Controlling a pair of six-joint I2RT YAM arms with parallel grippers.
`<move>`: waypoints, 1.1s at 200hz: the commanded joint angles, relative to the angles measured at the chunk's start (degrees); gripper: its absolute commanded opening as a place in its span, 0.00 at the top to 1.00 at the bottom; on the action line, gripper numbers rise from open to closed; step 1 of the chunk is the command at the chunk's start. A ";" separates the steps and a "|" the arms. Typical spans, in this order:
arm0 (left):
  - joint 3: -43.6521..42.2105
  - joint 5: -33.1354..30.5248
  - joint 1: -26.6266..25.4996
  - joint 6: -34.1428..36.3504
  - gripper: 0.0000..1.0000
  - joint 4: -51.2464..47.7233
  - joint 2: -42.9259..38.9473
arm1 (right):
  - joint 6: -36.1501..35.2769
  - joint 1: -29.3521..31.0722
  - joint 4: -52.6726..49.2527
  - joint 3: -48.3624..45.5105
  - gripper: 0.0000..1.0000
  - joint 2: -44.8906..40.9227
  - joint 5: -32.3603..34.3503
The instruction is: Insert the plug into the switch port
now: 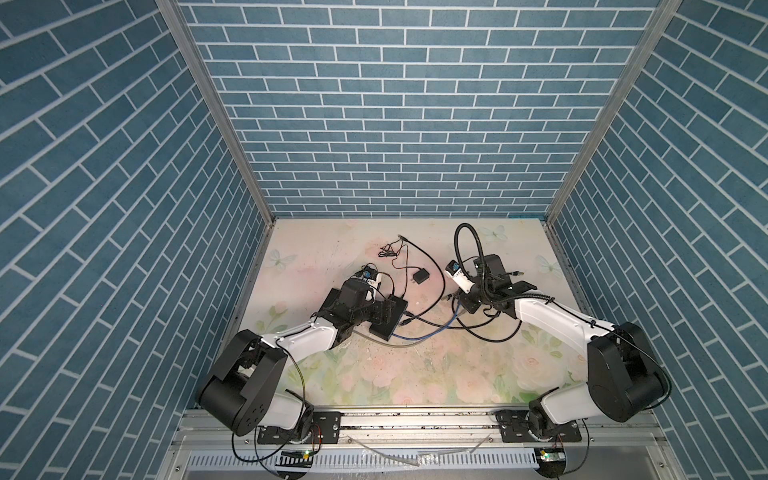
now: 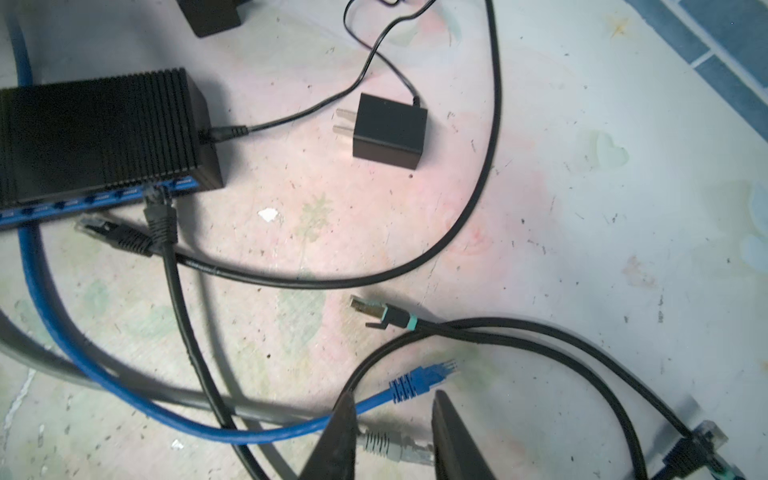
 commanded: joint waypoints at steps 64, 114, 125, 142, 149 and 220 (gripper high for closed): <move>-2.72 -0.30 -0.65 2.39 0.18 -1.69 -1.68 | -23.06 1.37 1.65 -0.55 0.68 4.50 -15.57; -3.12 -0.76 -0.67 2.32 0.18 -1.68 -2.27 | -32.69 1.44 0.40 5.43 0.68 12.08 -20.10; -3.23 -0.87 -0.72 2.34 0.17 -1.59 -2.34 | -34.04 1.48 0.07 6.65 0.67 13.60 -20.48; -3.23 -1.03 -0.67 2.26 0.17 -1.51 -2.39 | -36.11 1.61 0.12 8.13 0.66 15.69 -19.84; -3.16 -1.04 -0.66 2.41 0.17 -1.50 -2.44 | -37.18 1.73 0.16 8.71 0.65 16.56 -19.39; -3.36 -1.27 -0.65 2.42 0.16 -1.32 -2.50 | -48.45 3.24 -5.01 15.51 0.62 23.93 -17.15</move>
